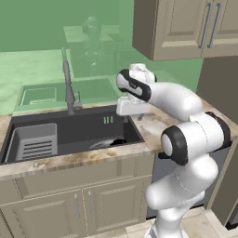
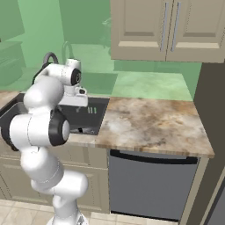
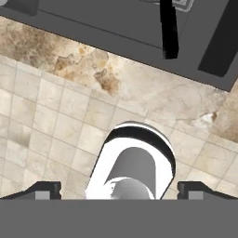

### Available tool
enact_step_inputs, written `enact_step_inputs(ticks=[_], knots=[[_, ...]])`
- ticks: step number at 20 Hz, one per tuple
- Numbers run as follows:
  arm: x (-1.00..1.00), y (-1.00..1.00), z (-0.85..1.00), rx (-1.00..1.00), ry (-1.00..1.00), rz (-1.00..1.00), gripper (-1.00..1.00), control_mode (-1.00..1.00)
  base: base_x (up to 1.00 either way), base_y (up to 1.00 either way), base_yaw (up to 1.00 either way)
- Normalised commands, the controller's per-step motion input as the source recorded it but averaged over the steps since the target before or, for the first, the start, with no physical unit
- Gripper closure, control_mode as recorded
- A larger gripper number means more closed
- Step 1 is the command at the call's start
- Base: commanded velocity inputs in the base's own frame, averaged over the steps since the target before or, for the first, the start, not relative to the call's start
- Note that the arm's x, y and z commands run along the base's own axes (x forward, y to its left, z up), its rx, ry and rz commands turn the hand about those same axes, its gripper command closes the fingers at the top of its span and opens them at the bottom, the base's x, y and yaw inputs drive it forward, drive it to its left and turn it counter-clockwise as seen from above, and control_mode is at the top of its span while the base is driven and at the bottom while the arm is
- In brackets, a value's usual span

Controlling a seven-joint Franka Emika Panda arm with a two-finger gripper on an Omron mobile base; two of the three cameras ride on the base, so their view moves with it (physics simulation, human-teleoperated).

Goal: Move the pot and pan from the stove into the sink.

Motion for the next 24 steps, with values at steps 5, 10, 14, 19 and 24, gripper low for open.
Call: enact_step_inputs(ticks=[5,10,14,19,24], knots=[[-0.95,-0.20,0.54,0.05,-0.06,0.00,-1.00,-1.00,0.00,0.00,0.00],[-1.00,-0.15,0.41,0.01,-0.20,0.00,-1.00,-1.00,0.00,0.00,0.00],[-0.99,-0.10,0.37,0.00,-0.26,0.00,-1.00,-1.00,0.00,0.00,0.00],[-0.99,-0.09,0.36,0.00,-0.26,0.00,-1.00,-1.00,0.00,0.00,0.00],[-0.94,-0.09,0.30,0.00,-0.29,0.01,-1.00,-1.00,0.00,0.00,0.00]])
